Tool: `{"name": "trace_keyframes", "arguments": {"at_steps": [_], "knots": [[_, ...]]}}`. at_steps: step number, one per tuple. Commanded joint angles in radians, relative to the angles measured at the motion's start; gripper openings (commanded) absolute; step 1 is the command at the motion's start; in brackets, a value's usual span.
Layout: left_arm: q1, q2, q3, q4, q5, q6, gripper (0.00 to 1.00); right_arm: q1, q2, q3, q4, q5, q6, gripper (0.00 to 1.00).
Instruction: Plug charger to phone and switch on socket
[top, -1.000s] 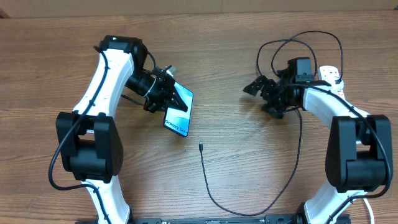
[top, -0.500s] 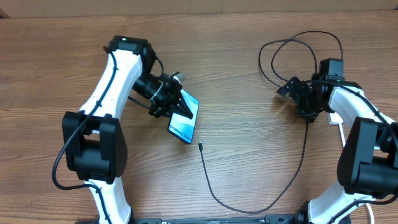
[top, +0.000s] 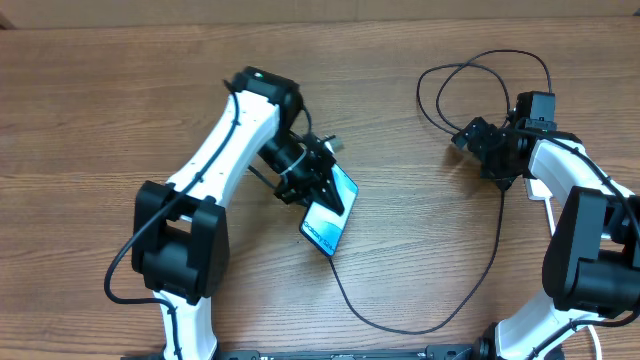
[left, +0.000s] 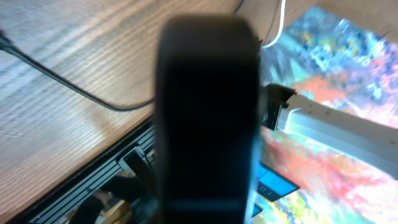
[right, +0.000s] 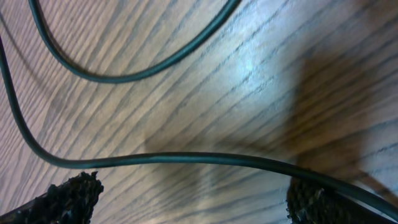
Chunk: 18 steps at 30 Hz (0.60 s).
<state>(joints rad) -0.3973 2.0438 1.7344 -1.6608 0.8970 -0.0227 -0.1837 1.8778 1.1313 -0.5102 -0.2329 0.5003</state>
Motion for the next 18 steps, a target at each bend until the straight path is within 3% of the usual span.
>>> {"name": "trace_keyframes", "arguments": {"at_steps": [1,8,18], "knots": [[-0.038,-0.043,0.009,-0.008,0.043,-0.026,0.04,-0.008,0.029,-0.019,0.009,0.031,-0.004,1.00],[-0.100,-0.043,0.008,-0.030,0.043,-0.181,0.04,-0.008,0.029,-0.019,0.008,0.031,-0.004,1.00],[-0.201,-0.043,0.008,-0.030,0.098,-0.274,0.04,-0.008,0.029,-0.019,0.008,0.031,-0.004,1.00]]}}
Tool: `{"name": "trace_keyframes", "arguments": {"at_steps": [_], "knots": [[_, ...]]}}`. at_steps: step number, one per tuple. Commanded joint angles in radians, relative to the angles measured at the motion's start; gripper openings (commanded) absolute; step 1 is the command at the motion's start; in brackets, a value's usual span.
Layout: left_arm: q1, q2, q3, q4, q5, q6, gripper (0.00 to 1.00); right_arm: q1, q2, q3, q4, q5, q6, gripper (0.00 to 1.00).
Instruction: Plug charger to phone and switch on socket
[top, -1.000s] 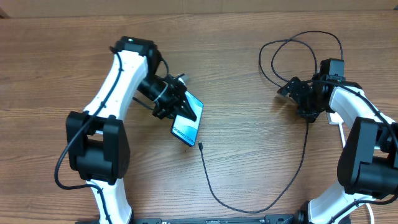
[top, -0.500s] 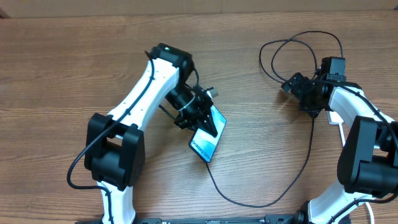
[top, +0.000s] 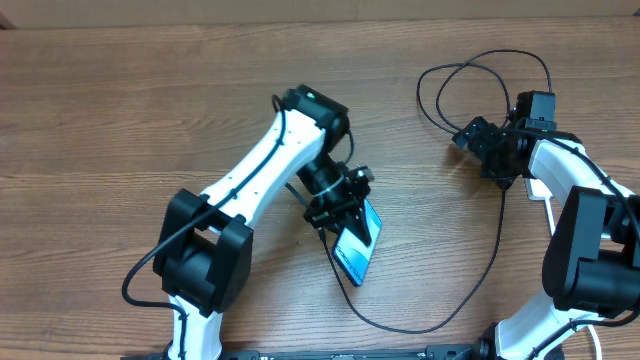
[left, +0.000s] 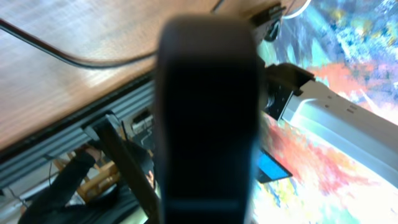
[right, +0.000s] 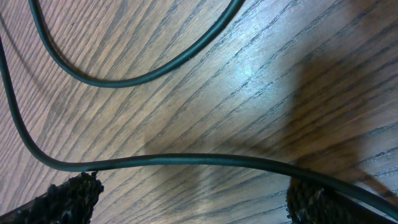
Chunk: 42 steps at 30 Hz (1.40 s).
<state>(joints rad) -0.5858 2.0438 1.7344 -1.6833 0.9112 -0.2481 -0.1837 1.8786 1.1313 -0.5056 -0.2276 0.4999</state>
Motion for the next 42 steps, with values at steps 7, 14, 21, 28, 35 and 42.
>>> {"name": "trace_keyframes", "arguments": {"at_steps": [7,14,21,28,35,42], "knots": [[-0.013,-0.043,0.008,-0.007,0.291,-0.049,0.04,-0.008,0.028,-0.019,0.004,0.026,-0.004,1.00],[-0.013,-0.043,0.008,-0.007,0.367,-0.116,0.04,-0.008,0.028,-0.019,0.004,0.025,-0.004,1.00],[-0.009,-0.043,0.008,-0.007,0.429,-0.137,0.04,-0.008,0.028,-0.019,0.004,0.026,-0.004,1.00],[-0.009,-0.043,0.008,-0.007,0.437,-0.159,0.04,-0.008,0.028,-0.019,0.004,0.025,-0.004,1.00],[-0.009,-0.043,0.008,-0.007,0.440,-0.187,0.04,-0.008,0.028,-0.019,0.004,0.025,-0.004,1.00],[-0.009,-0.043,0.008,-0.007,0.470,-0.312,0.04,-0.008,0.028,-0.019,0.004,0.025,-0.004,1.00]]}}
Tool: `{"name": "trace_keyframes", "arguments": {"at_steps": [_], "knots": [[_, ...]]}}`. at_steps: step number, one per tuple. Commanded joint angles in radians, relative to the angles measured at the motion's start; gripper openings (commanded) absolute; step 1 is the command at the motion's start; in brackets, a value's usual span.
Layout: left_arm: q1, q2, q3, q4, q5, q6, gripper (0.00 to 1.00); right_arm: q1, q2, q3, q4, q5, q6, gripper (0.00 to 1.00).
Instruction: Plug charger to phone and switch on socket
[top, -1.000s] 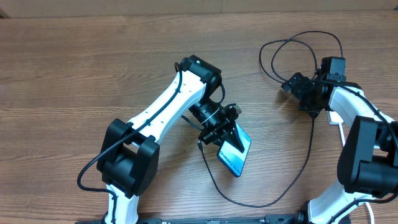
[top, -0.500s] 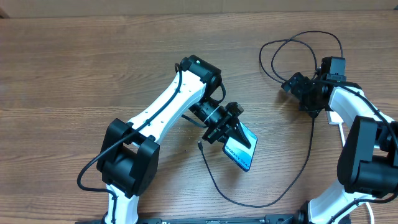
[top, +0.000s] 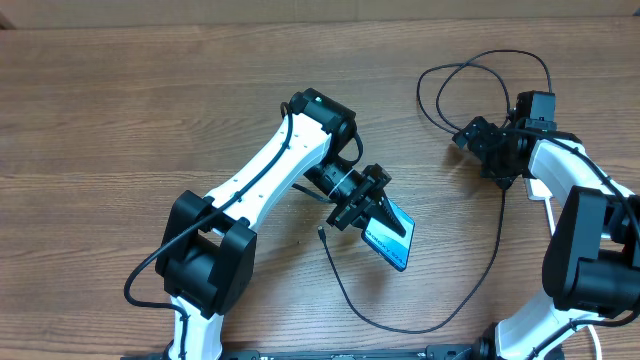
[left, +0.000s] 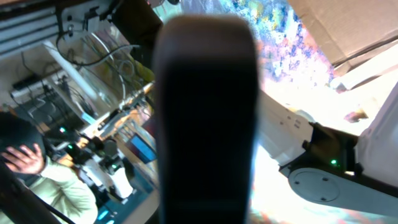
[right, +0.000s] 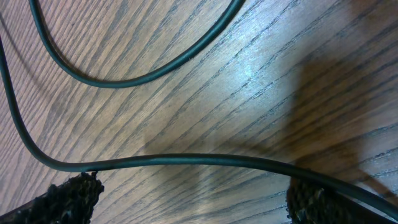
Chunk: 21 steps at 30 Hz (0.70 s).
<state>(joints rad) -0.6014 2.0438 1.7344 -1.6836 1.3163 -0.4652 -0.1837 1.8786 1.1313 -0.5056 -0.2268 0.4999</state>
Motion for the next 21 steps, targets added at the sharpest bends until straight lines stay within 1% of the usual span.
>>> {"name": "trace_keyframes", "arguments": {"at_steps": [1,7,21], "knots": [[0.007,-0.043,0.008,-0.007,0.065,-0.113,0.04,-0.008,0.028,-0.019,0.004,0.025,-0.004,1.00],[0.008,-0.043,0.008,-0.007,0.072,-0.122,0.04,-0.008,0.028,-0.019,0.004,0.024,-0.004,1.00],[0.059,-0.043,0.008,-0.007,0.072,-0.131,0.04,-0.008,0.028,-0.019,0.004,0.024,-0.004,1.00]]}}
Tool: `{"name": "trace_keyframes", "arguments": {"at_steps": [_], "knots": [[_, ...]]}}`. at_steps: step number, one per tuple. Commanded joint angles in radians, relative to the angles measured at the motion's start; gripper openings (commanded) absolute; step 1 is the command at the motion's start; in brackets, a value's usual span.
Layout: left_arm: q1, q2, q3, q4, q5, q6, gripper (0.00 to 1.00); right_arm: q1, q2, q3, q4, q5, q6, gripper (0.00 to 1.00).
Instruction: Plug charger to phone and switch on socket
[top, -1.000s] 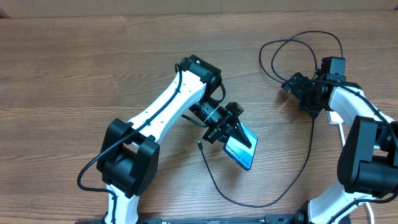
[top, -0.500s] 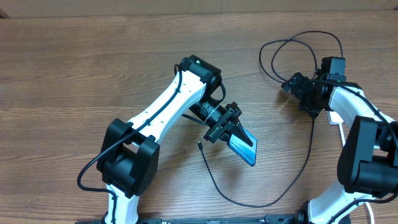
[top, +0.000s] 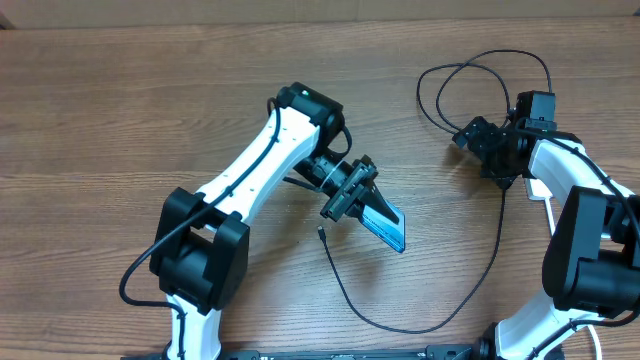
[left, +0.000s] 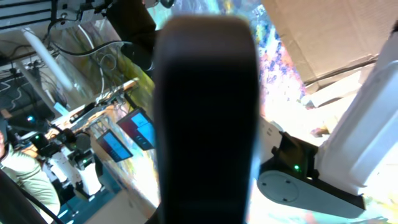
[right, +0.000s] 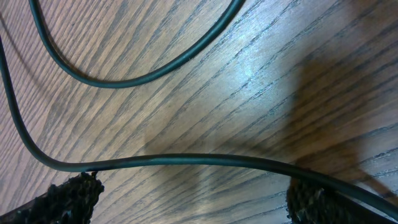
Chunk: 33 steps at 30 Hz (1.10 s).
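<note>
My left gripper (top: 350, 198) is shut on the phone (top: 383, 226), which it holds tilted above the middle of the table, lit blue screen facing up. In the left wrist view the phone (left: 205, 112) is a dark slab filling the centre and hiding the fingers. The black charger cable (top: 400, 328) has its free plug end (top: 320, 235) lying on the wood just left of the phone, apart from it. It runs round the front and up to loops (top: 480, 75) at the back right. There my right gripper (top: 468, 137) stands open low over the cable (right: 186, 160). No socket shows.
The wooden table (top: 120, 120) carries only the cable and both arms. A white part (top: 540, 192) lies beside the right arm at the right edge. A room with equipment and another robot base (left: 292, 186) fills the left wrist view behind the phone.
My left gripper, still shut on the phone, has shifted slightly back and left, and the phone's tilt has changed. The plug end, cable and right arm have not moved.
My left gripper held the phone left of centre, covering the cable's end. It then held the phone further right and nearer. Then the phone was further right still, with the plug end lying bare on the table. The right gripper stayed open over the cable throughout.
</note>
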<state>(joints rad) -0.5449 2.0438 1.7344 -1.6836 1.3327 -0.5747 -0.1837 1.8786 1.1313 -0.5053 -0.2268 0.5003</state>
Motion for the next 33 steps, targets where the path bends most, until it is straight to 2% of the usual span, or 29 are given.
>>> {"name": "trace_keyframes", "arguments": {"at_steps": [1,28,30,33], "knots": [[0.002,-0.043,0.008,-0.007,0.055,-0.029,0.04,-0.008,0.028,-0.019,0.003,0.025,-0.004,1.00],[0.003,-0.043,0.008,-0.006,0.055,-0.055,0.04,-0.008,0.028,-0.019,0.003,0.024,-0.004,1.00],[0.006,-0.043,0.008,-0.002,0.035,-0.054,0.04,-0.008,0.028,-0.019,0.003,0.024,-0.004,1.00],[0.010,-0.043,0.008,0.029,-0.097,-0.054,0.04,-0.008,0.028,-0.019,0.003,0.024,-0.004,1.00]]}}
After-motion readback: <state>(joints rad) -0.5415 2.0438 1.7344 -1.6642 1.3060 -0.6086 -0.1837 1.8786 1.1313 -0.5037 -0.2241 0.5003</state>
